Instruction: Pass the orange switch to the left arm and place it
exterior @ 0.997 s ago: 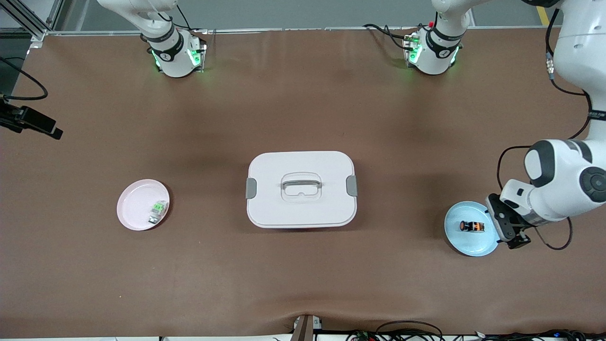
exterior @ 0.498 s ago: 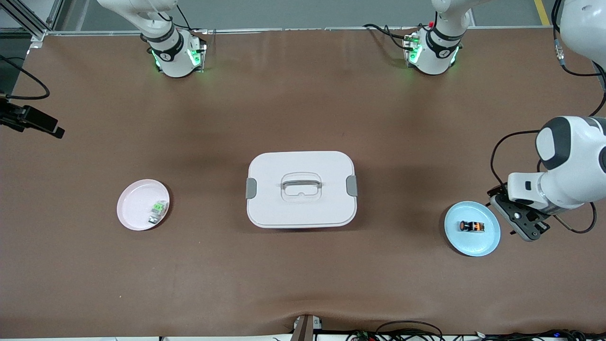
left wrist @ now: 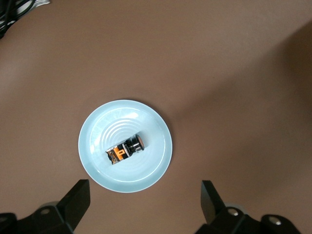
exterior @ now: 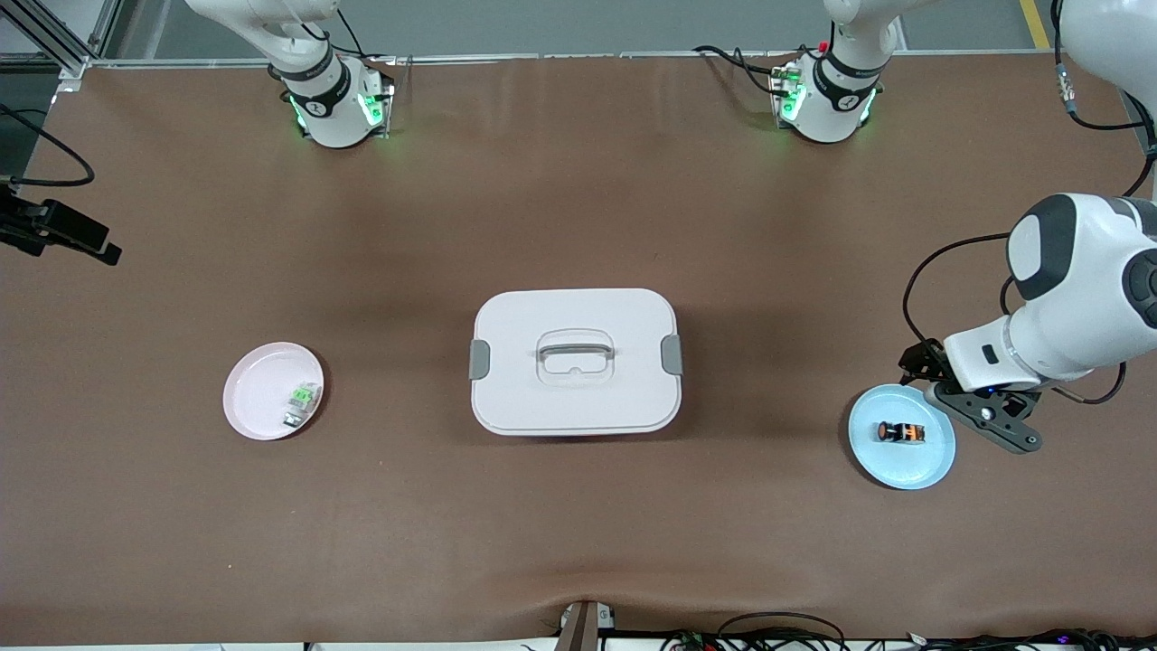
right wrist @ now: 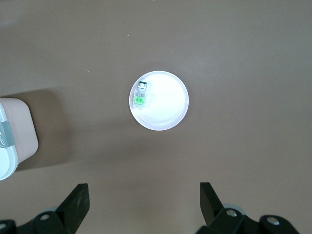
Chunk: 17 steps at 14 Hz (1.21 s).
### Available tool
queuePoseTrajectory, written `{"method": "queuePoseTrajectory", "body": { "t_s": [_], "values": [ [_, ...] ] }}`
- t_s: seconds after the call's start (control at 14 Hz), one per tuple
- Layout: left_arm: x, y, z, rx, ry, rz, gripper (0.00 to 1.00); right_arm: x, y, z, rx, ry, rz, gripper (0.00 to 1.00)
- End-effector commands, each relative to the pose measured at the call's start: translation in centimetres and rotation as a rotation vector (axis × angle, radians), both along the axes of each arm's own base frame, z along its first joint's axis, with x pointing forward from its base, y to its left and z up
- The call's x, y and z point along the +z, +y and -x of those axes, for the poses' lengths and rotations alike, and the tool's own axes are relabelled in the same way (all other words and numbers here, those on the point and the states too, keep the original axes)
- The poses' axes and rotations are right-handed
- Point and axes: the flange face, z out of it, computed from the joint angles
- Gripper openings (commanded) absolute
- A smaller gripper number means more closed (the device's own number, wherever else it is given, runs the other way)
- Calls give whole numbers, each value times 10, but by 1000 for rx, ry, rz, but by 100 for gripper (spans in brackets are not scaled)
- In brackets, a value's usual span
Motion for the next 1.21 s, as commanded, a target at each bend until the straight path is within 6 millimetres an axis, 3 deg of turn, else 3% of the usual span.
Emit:
{"method": "queuePoseTrajectory", "body": {
  "t_s": [0.0,0.57,0.78,1.0,1.14],
  "values": [
    [28,-10,20,161,30,-10,100,4,-5,9,18,-13,7,100],
    [95,-44,59,536,69,-71,100,5,-14,10,32,-15,20,100],
    [129,-38,68,558,96,-114,100,5,-15,10,30,-16,18,100],
    [144,-29,67,560,92,-112,100,5,-15,10,30,-16,18,100],
    [164,-9,73,600,52,-118,100,5,-15,10,30,-17,19,100]
  ]
}}
